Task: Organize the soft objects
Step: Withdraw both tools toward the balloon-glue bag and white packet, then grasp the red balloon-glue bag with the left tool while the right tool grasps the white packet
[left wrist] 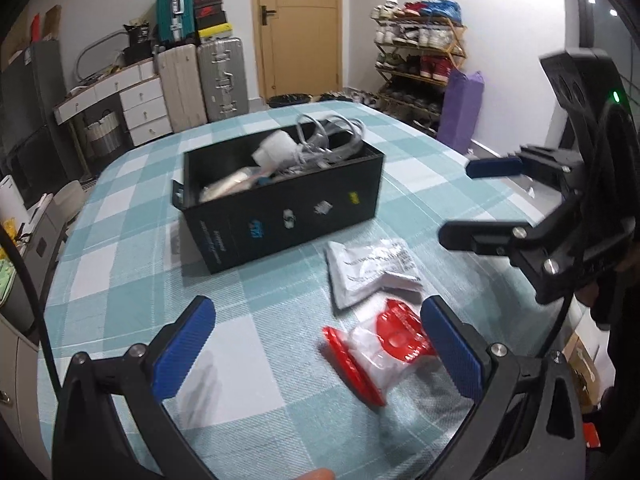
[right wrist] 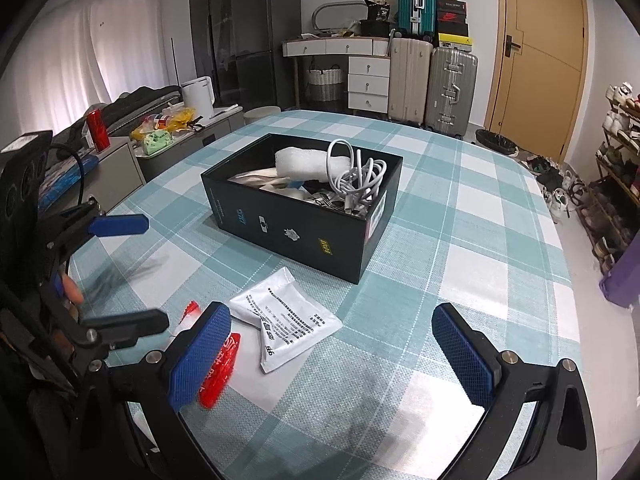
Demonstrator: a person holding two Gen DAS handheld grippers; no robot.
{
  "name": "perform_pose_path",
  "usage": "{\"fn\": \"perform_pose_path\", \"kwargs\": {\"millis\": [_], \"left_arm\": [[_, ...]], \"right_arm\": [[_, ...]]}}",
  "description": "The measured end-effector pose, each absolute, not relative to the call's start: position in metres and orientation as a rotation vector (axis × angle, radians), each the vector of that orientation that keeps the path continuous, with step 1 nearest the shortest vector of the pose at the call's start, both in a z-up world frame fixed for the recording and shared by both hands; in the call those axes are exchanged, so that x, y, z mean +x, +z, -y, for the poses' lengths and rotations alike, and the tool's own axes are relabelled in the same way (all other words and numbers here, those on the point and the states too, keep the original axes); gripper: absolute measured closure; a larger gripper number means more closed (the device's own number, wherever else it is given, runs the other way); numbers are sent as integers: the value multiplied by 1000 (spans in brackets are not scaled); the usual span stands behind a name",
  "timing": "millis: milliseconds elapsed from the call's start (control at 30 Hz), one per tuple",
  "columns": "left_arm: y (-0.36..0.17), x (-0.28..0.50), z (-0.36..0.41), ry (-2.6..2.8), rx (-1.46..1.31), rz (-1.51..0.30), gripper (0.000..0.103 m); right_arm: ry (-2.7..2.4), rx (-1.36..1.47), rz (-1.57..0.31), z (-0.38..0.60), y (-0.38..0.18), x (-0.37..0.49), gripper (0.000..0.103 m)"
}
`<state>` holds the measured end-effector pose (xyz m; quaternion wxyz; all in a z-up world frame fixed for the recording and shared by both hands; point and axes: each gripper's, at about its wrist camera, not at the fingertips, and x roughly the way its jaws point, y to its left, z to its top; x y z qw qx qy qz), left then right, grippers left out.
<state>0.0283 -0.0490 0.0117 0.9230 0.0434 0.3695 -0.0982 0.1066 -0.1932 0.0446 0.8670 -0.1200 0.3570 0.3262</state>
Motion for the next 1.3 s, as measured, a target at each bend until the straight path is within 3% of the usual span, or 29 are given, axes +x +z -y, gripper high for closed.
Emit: {"fn": "perform_pose_path", "kwargs": {"millis": [633, 1033, 1300], "left_arm": [[-14, 33, 75, -328, 98, -874, 1], [-13, 32, 71, -372, 68, -875, 42], [-10, 29, 50, -350, 46, -866, 44]], "right_arm": [[673, -262, -768, 191, 38, 109, 1], [666, -260, -779, 191, 35, 112, 1], [680, -254, -799, 186, 27, 115, 1]]}}
